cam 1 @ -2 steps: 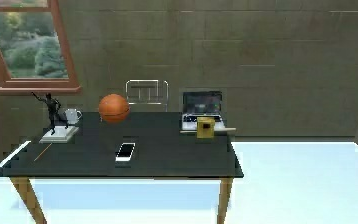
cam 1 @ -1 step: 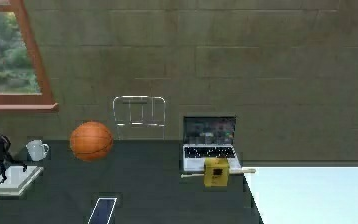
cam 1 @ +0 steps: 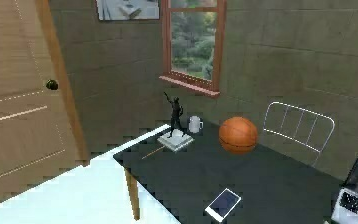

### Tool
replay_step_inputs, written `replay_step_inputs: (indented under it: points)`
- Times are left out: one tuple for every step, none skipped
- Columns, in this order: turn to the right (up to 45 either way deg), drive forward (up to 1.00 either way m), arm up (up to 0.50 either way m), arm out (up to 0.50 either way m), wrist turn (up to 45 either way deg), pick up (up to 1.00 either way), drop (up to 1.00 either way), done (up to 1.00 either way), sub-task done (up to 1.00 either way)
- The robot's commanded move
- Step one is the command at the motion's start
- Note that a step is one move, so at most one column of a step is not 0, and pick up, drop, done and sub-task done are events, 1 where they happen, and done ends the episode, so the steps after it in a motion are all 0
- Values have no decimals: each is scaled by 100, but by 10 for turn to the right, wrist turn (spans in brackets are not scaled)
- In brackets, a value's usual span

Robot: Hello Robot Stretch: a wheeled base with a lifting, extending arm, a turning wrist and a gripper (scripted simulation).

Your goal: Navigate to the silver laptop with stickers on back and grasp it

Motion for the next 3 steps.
replay_step_inputs:
  points:
    - [-300,0,0,0,0,0,0,0,0]
    - [450,0,0,0,0,0,0,0,0]
    - [450,0,0,0,0,0,0,0,0]
